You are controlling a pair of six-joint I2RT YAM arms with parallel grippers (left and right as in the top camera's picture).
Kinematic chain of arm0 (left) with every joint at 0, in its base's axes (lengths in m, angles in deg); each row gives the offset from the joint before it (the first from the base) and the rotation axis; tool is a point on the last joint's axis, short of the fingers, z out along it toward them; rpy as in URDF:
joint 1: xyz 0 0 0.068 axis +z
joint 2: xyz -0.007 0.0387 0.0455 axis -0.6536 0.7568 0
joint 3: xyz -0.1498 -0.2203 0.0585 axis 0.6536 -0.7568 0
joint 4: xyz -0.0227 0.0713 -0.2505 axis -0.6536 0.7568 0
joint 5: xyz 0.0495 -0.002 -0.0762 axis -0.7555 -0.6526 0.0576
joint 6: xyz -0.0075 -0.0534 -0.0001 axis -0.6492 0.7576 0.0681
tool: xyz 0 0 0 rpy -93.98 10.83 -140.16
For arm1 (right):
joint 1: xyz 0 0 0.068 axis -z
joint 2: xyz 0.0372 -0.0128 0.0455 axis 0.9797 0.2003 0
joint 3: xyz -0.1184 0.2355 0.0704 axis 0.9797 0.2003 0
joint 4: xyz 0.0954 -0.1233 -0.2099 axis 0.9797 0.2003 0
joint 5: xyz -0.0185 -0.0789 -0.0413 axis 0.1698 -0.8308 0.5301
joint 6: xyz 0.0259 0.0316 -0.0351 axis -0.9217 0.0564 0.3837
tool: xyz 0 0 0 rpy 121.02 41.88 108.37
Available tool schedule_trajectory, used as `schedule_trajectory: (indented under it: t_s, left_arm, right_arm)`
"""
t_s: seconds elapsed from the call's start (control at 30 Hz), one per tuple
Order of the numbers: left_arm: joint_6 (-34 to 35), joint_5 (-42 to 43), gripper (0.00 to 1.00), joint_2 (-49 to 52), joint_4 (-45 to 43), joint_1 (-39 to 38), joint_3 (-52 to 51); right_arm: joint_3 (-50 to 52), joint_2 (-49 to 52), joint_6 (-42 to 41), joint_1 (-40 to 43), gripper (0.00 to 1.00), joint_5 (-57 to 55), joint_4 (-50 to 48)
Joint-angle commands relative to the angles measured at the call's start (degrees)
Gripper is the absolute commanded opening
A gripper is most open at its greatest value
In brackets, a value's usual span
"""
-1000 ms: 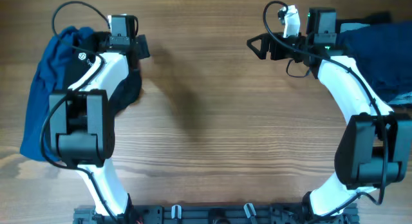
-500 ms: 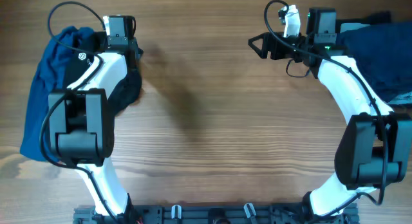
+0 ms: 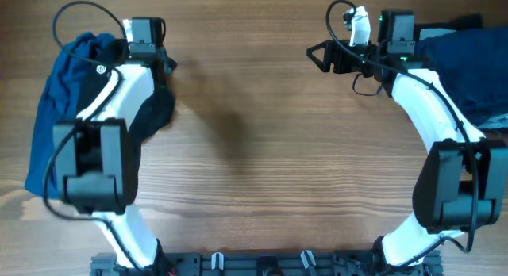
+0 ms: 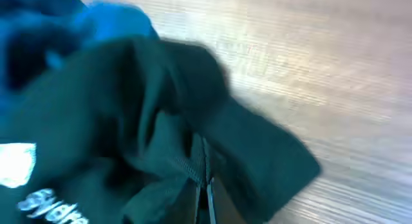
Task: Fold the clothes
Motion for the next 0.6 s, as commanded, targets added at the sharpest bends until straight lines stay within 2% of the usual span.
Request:
schedule_trajectory:
  t_s: [0.0,0.27,0.57]
  left_arm:
    - [1.8,-1.1,0.04,-12.0,0.1,-3.4,3.7]
    - [2.8,-0.9,0.04,-29.7,-4.6,-12.2,4.2]
    - [2.8,-0.9,0.04,-34.8,-5.5,-16.1,4.2]
  right_arm:
    - [-1.3,-0.6,-1.2,-0.2,0.81,0.4,0.1]
    - [-1.3,-2.8,-2.7,0.2,0.81,3.7,0.7]
    - [-1.3,-6.0,-2.4,1.7,0.81,8.9,5.6]
